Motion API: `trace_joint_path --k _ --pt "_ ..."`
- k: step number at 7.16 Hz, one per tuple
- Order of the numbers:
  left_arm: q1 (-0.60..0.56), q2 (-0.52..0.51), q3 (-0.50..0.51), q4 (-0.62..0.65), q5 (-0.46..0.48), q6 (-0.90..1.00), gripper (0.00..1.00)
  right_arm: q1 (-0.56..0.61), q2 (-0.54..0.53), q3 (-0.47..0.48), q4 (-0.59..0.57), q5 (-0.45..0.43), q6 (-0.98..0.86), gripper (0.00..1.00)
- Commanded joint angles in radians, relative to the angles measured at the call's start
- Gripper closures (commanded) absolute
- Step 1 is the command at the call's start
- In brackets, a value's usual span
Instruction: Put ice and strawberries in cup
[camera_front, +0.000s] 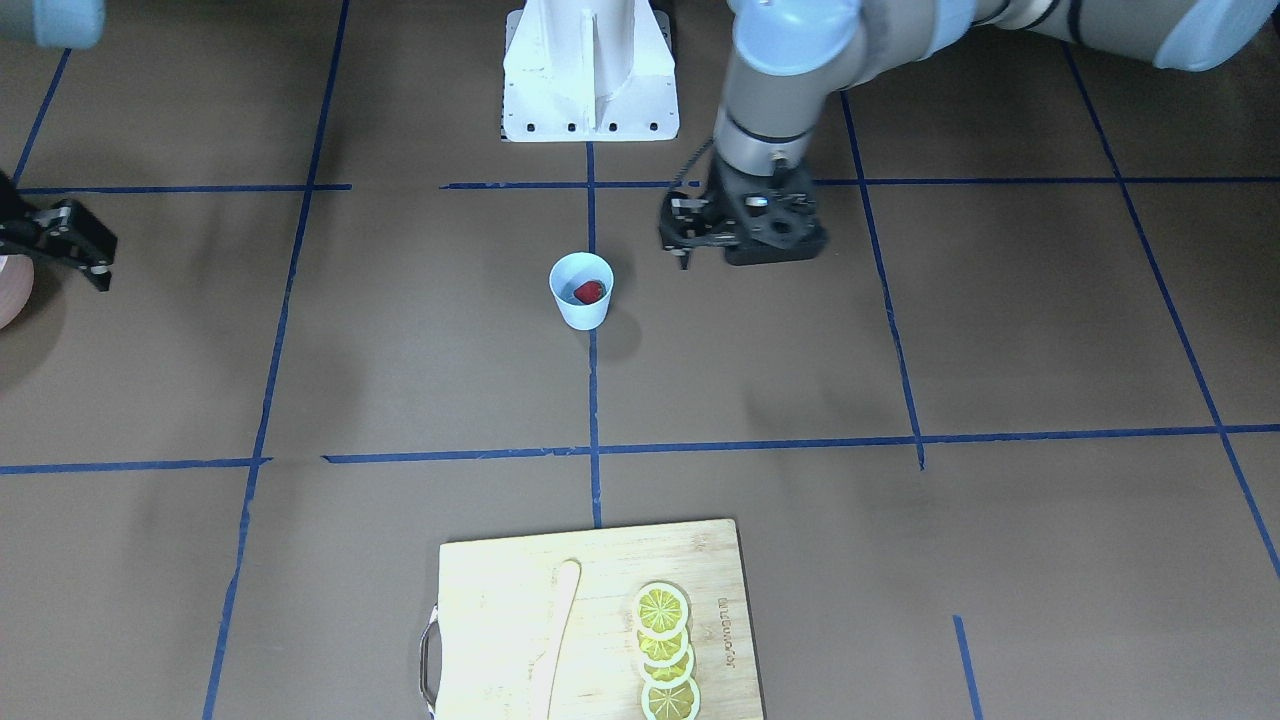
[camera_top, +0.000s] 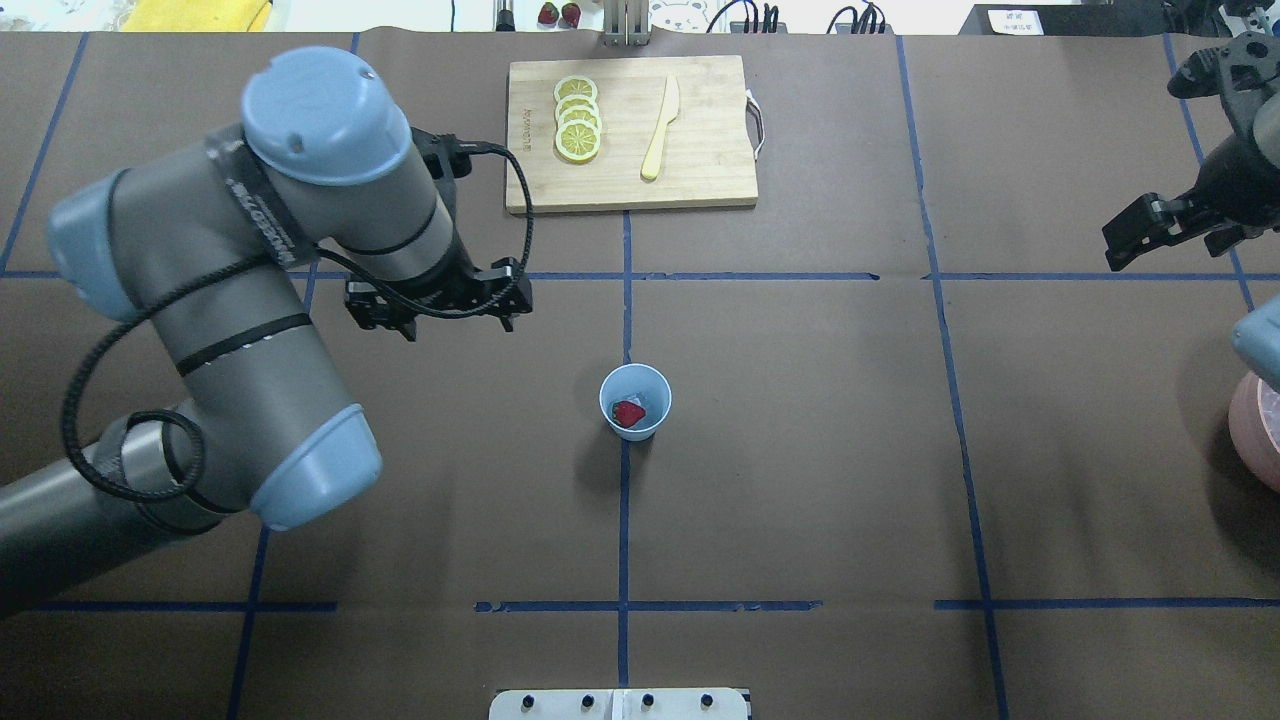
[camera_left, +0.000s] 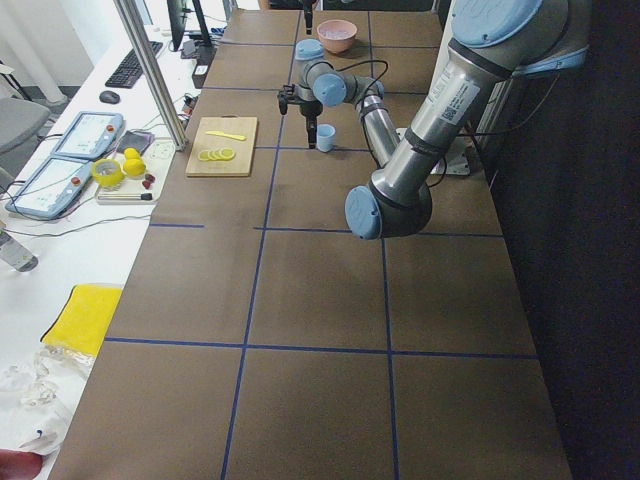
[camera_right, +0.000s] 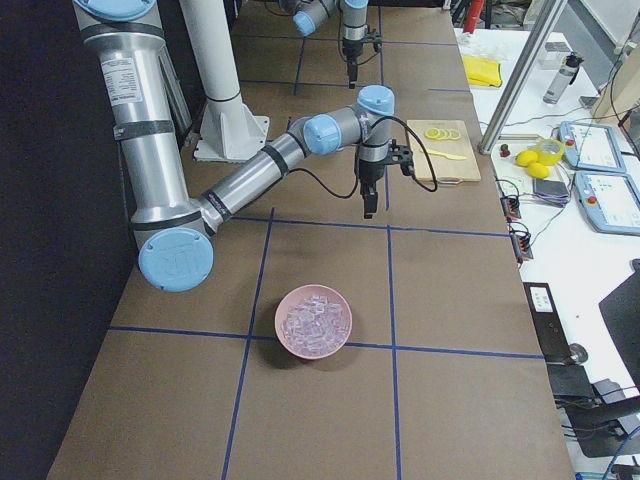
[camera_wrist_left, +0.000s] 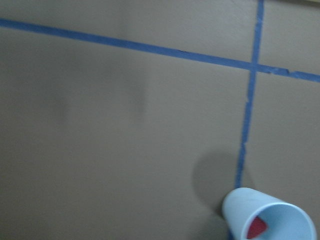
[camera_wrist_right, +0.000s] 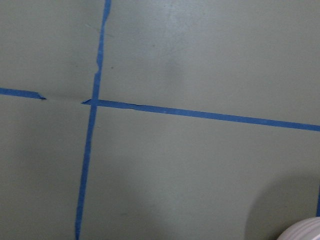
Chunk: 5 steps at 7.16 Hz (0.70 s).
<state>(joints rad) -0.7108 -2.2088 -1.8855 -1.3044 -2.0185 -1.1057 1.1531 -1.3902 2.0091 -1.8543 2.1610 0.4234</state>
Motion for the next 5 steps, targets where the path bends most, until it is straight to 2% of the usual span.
trace_joint_path --k 1,3,4,5 --pt "-0.151 0.099 -0.041 0.060 -0.058 0.253 0.00 0.156 -0.003 -0.144 0.038 0.075 -0.218 0.00" --pt "-0.313 0.217 -0.061 0.065 -0.182 0.483 0.00 0.328 -0.007 -0.385 0.162 0.199 -0.456 0.00" --pt "-0.387 0.281 -0.061 0.065 -0.210 0.592 0.00 0.379 -0.009 -0.444 0.180 0.204 -0.513 0.00" --pt "-0.450 0.346 -0.060 0.065 -0.229 0.684 0.00 0.410 -0.019 -0.454 0.182 0.203 -0.543 0.00"
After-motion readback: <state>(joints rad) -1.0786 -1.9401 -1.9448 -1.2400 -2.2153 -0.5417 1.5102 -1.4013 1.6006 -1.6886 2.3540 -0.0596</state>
